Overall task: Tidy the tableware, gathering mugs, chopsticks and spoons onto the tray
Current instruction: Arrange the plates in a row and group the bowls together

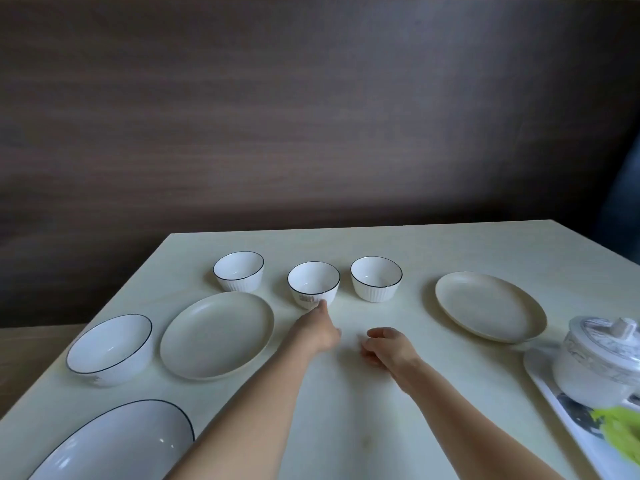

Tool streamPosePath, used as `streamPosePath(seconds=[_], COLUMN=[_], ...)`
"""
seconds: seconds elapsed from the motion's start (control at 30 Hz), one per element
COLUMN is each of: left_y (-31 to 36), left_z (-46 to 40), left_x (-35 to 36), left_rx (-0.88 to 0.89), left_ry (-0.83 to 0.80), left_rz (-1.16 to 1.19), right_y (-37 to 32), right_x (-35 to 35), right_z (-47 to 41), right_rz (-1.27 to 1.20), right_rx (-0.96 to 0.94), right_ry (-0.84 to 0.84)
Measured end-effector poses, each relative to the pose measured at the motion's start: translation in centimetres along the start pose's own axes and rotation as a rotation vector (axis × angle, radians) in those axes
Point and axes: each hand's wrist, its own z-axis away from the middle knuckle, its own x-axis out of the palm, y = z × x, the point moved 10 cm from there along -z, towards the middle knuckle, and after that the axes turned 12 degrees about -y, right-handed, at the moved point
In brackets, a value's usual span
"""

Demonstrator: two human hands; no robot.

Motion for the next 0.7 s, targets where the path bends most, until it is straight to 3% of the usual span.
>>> streamPosePath(seconds=[0.13, 0.3, 0.47, 0.7], left_y=[-0.5, -3.3, -8.5, -12.3], left_z=[1.3, 4.6, 7.8, 10.2], left_x=[-2.1, -5.3, -8.2, -8.3], left_rx=[0.008, 0.039, 0.017, -0.017], left_ry=[0.013, 0.044, 0.088, 0.095], left_rz=[0.008, 0.03, 0.068, 0.026], right_y=[-1.7, -2.3, -2.1, -2.9], right_x=[3.5, 12.8, 19.2, 18.3], right_z=[1.4, 3.0, 2.6, 3.7], right_rz=[0.168, 0.058, 0.039, 0.077], right_rx=[0.01, 0.055, 0.102, 0.155], right_ry=[-0.089, -0.262, -0.225, -0.143])
